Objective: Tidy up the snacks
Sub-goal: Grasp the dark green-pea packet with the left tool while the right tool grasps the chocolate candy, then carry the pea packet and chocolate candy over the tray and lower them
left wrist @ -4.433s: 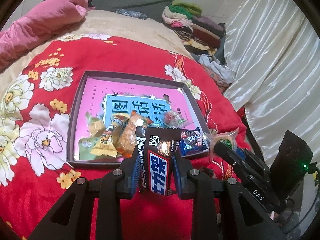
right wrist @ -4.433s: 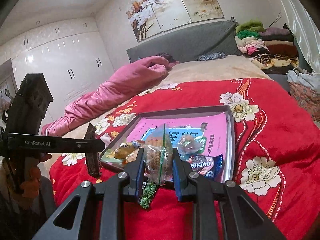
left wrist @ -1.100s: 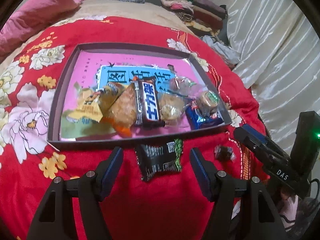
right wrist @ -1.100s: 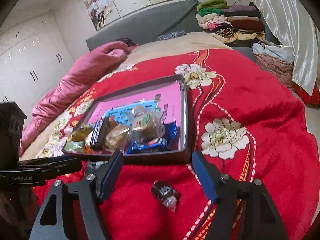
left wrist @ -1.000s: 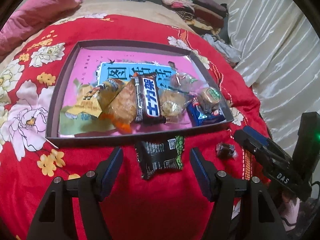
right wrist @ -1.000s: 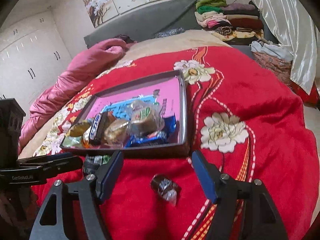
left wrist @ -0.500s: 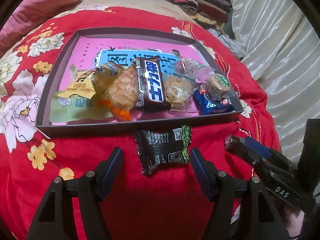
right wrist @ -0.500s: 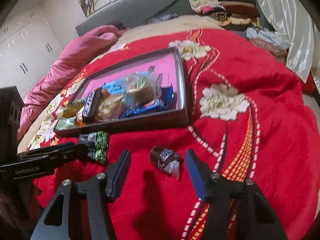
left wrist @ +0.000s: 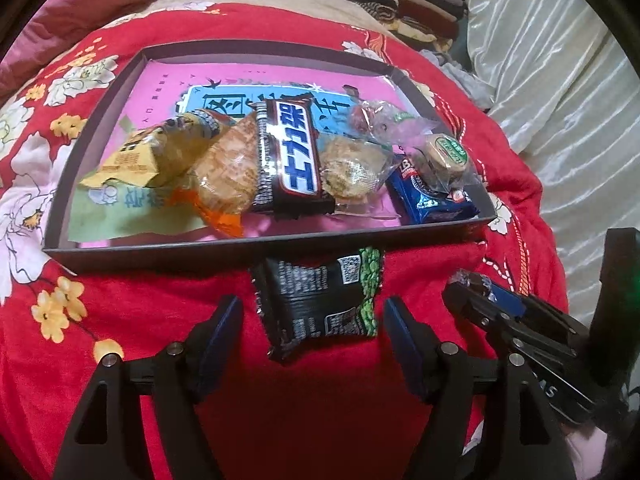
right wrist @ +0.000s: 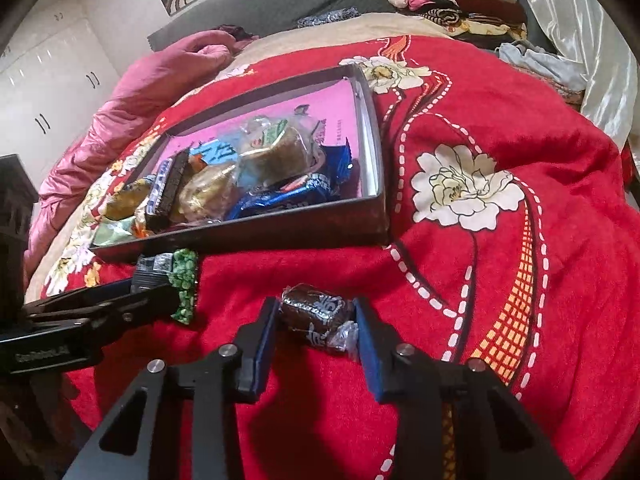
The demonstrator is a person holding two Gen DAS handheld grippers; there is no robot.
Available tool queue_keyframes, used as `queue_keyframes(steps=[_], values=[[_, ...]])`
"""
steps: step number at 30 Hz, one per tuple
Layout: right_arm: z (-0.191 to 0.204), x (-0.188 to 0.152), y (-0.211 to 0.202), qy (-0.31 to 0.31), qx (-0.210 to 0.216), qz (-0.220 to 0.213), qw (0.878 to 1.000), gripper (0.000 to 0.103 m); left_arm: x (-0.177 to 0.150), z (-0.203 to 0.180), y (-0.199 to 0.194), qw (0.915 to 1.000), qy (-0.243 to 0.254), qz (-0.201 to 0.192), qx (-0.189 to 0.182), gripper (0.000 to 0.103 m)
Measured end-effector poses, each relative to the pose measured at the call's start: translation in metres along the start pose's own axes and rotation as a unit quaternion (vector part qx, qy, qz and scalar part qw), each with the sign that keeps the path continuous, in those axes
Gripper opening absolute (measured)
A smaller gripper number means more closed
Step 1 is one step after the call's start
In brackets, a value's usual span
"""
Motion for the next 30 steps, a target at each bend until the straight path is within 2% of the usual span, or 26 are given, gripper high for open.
queue_keyframes(steps=[6, 9, 11, 19, 21, 30], values=[[0.001, 0.006, -0.018, 0.002, 0.032, -0.037, 0.999, 0.038, 0.001, -0.006, 0.014, 0.9993, 0.001, 0.000, 0.038, 0.073], [0.004, 0.010, -0.023, -0.004, 0.039, -0.051, 0.998, 0.037, -0.001, -0.005, 0.017, 0.9985, 0.004, -0.001, 0.055, 0.058], [0.005, 0.013, -0.026, -0.008, 0.041, -0.061, 0.997, 0.038, -0.001, -0.005, 0.016, 0.9982, 0.010, 0.001, 0.059, 0.054], [0.017, 0.019, -0.039, -0.033, 0.063, -0.098, 0.993, 0.038, -0.004, 0.001, -0.009, 0.9997, -0.003, -0.004, 0.024, 0.045], [0.021, 0.021, -0.042, -0.038, 0.068, -0.108, 0.991, 0.038, -0.005, 0.001, -0.020, 0.9998, -0.001, -0.009, 0.019, 0.035], [0.028, 0.028, -0.049, -0.050, 0.083, -0.134, 0.986, 0.038, 0.003, 0.000, -0.051, 0.9994, 0.006, -0.034, 0.008, 0.033]])
Point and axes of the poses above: each gripper's, at about its wrist camera, not at the fingertips, and y roughly the way its jaws point, z to its left, x to its top, the point moved 2 cm from there along y, roughly the way its jaws point, and after that the axes turned 13 degrees about -x, right-handed, at the moved point
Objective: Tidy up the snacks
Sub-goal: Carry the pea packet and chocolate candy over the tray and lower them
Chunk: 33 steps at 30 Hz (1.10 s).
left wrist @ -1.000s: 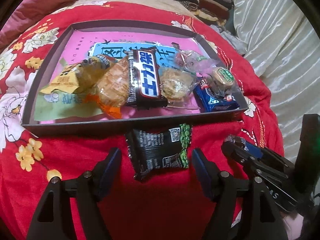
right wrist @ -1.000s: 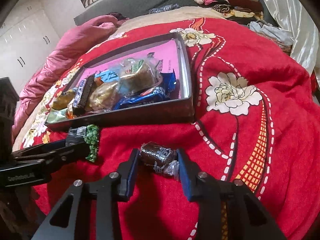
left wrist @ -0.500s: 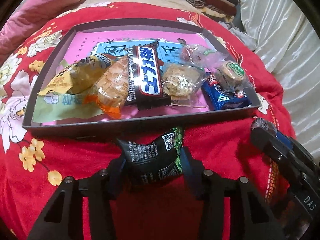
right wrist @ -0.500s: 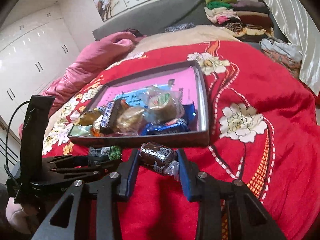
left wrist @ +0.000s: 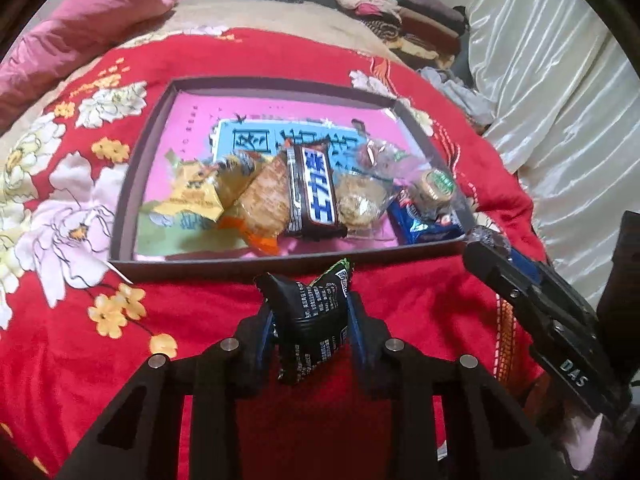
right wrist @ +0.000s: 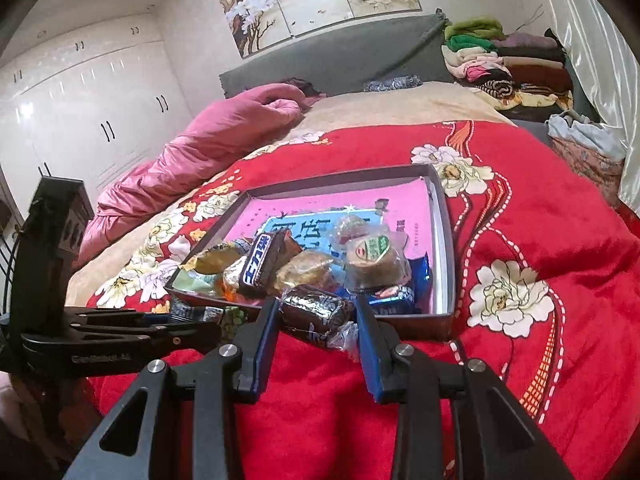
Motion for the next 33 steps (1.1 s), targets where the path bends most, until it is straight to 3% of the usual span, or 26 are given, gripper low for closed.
queue_keyframes(steps=[8, 18, 33], values=[[0.005, 0.012, 0.000, -0.011, 0.011, -0.024, 1.000, 0.038, 0.015, -0.005, -0.026, 0.9994, 0.004, -0.034, -0.002, 0.033], [0.005, 0.024, 0.000, -0.024, 0.005, -0.050, 0.998, 0.038, 0.032, 0.005, -0.022, 0.9988, -0.003, -0.048, 0.009, 0.033], [0.010, 0.028, 0.015, -0.039, 0.015, -0.042, 0.998, 0.038, 0.051, 0.022, -0.009, 0.9979, -0.015, -0.059, 0.024, 0.033]])
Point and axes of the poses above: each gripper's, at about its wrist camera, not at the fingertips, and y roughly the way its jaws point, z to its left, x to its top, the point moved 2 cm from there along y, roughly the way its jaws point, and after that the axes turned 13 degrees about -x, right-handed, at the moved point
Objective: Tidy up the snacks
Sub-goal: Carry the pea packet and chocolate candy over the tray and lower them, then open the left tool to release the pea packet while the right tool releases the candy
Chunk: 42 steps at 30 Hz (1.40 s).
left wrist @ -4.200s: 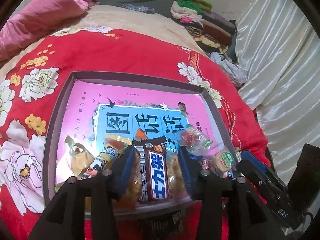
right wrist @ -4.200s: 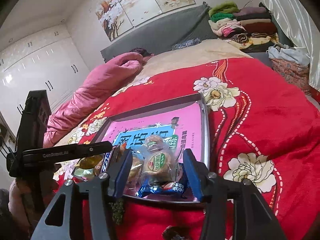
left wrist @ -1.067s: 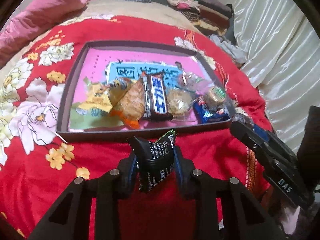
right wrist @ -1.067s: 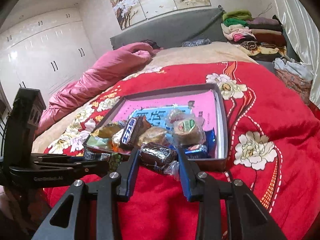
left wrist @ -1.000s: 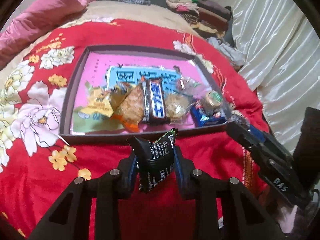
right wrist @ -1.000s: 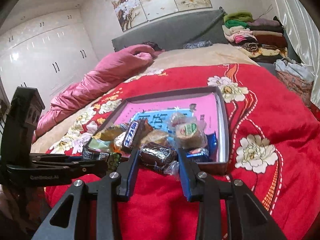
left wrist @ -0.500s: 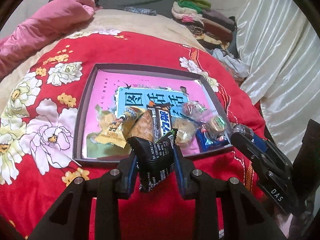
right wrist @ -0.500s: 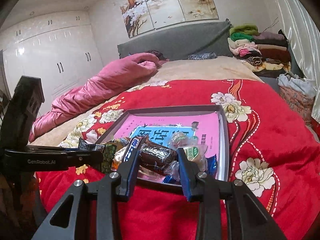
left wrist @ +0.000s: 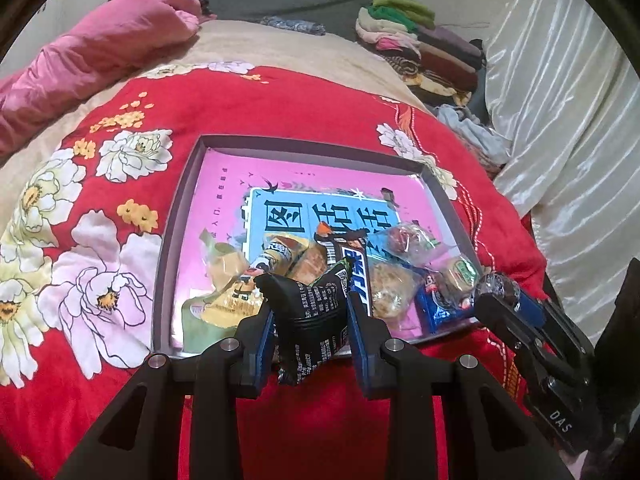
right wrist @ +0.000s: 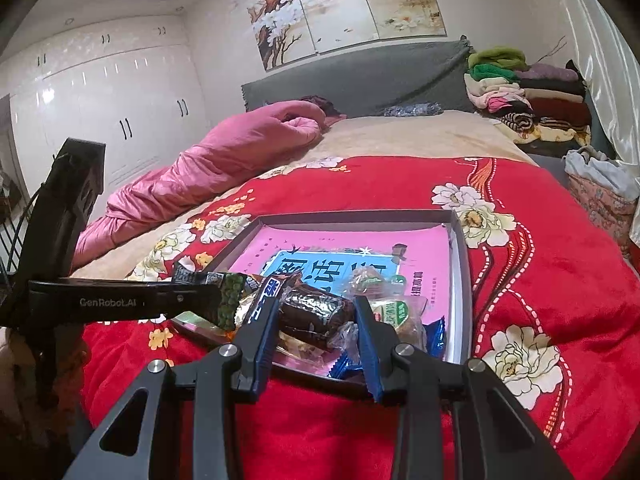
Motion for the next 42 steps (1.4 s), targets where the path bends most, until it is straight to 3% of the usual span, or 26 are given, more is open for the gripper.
queue_keyframes(steps=[17, 34, 42], values=[[0.014, -0.006, 0.036, -0.039, -0.016, 0.043, 0.998, 0.038, -0.001, 0.006, 0.023, 0.9998, 0.006, 0.015, 0.010, 0.033], [0.017, -0.007, 0.035, -0.050, -0.013, 0.034, 0.998, 0.039, -0.003, 0.004, 0.020, 0.9998, 0.007, 0.013, 0.009, 0.036], [0.013, -0.003, 0.026, -0.038, -0.011, 0.016, 0.999, 0.048, -0.003, 0.003, 0.019, 0.9998, 0.009, 0.015, 0.010, 0.037]])
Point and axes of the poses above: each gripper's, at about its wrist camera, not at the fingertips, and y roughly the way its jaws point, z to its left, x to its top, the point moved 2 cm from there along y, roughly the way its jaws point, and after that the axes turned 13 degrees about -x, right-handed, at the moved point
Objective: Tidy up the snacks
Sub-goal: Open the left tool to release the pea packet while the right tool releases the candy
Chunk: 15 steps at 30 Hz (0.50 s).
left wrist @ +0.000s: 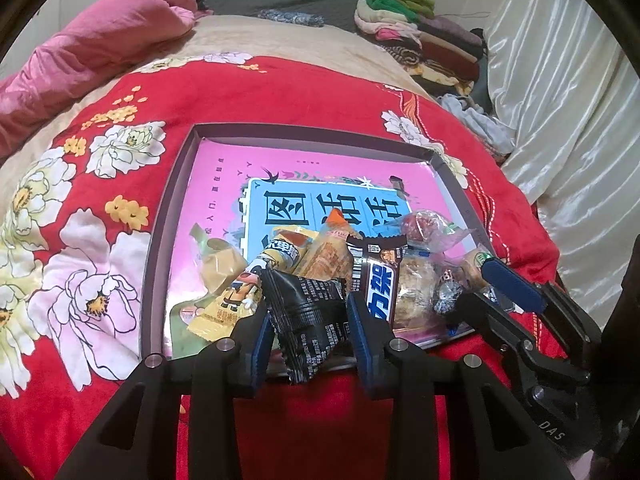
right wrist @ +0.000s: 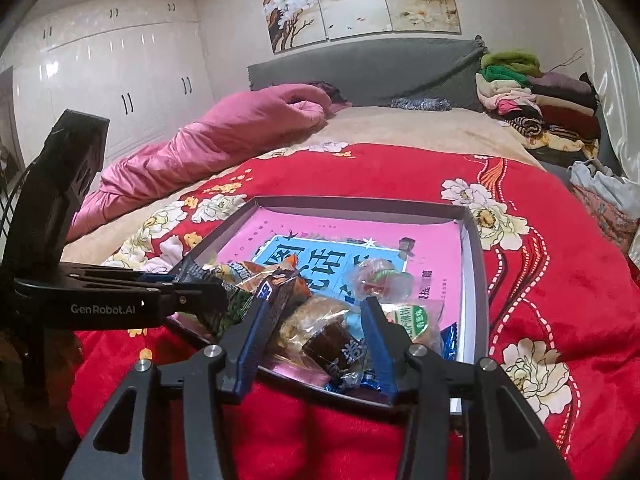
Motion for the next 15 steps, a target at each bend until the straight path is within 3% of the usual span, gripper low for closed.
queue_keyframes(steps=[15], values=[[-0.0048, 0.0021, -0.0041, 0.011, -0.008, -0.004, 1.000, 0.057, 0.0041, 0.0001, -0.0074, 0.9999, 0.007, -0.010, 0.008, 0.057]])
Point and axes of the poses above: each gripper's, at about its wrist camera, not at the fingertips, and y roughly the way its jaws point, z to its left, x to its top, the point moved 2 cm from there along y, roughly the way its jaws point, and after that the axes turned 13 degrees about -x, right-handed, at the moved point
